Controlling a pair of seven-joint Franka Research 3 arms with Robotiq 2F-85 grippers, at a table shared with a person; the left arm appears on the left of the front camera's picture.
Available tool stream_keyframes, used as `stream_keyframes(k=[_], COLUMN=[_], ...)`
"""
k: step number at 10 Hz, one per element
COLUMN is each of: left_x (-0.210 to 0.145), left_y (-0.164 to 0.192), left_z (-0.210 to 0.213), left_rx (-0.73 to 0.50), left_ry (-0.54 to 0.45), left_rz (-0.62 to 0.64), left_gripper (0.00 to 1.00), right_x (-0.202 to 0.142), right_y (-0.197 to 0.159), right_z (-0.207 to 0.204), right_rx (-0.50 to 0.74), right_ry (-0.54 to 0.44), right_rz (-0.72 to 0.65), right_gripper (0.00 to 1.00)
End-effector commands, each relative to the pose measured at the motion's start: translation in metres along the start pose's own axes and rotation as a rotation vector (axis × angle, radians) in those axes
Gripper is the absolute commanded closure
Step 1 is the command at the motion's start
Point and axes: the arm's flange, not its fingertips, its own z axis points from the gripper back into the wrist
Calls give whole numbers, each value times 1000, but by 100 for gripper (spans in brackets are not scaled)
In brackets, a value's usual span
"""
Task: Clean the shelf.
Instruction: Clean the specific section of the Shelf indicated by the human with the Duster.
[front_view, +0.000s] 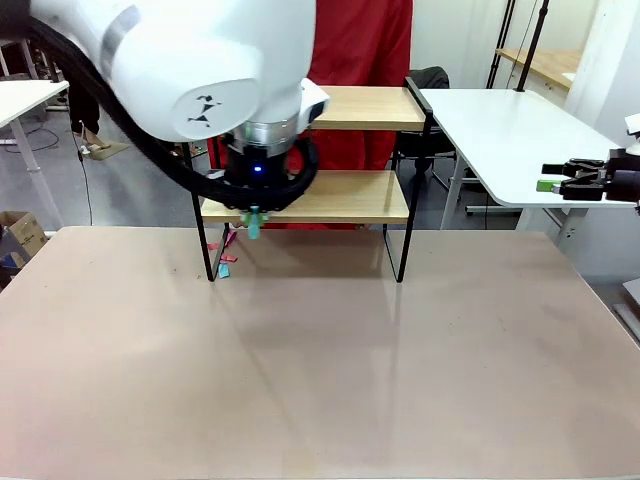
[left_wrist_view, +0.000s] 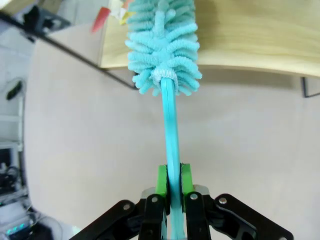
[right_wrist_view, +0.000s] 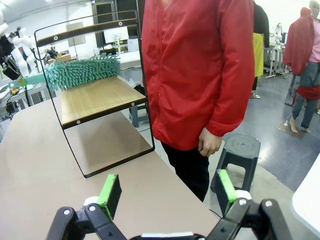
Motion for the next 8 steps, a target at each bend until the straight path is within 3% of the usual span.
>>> stream_keyframes(k=[1,4,6,7,8], left_x=[-7,-11,-16,-18,-10], left_y=[31,63,59,52,48], left_z=[-3,3,18,24,14], left_rx=[118,287,233,146,200], left_ry=[-7,-66,-134,-130,-74], left_rz=[-8,41,15,-45,-12], left_gripper=[87,87,87,87,87], right_x=[8,8,8,8,8], right_y=[1,1,1,1,1], right_z=[-1,-1,-1,-1,-1], right_rx=[-14,-14,-14,-14,-14], right_ry=[11,11,11,11,11], right_rz=[-13,-13,-13,-13,-13], right_gripper=[0,0,0,0,0])
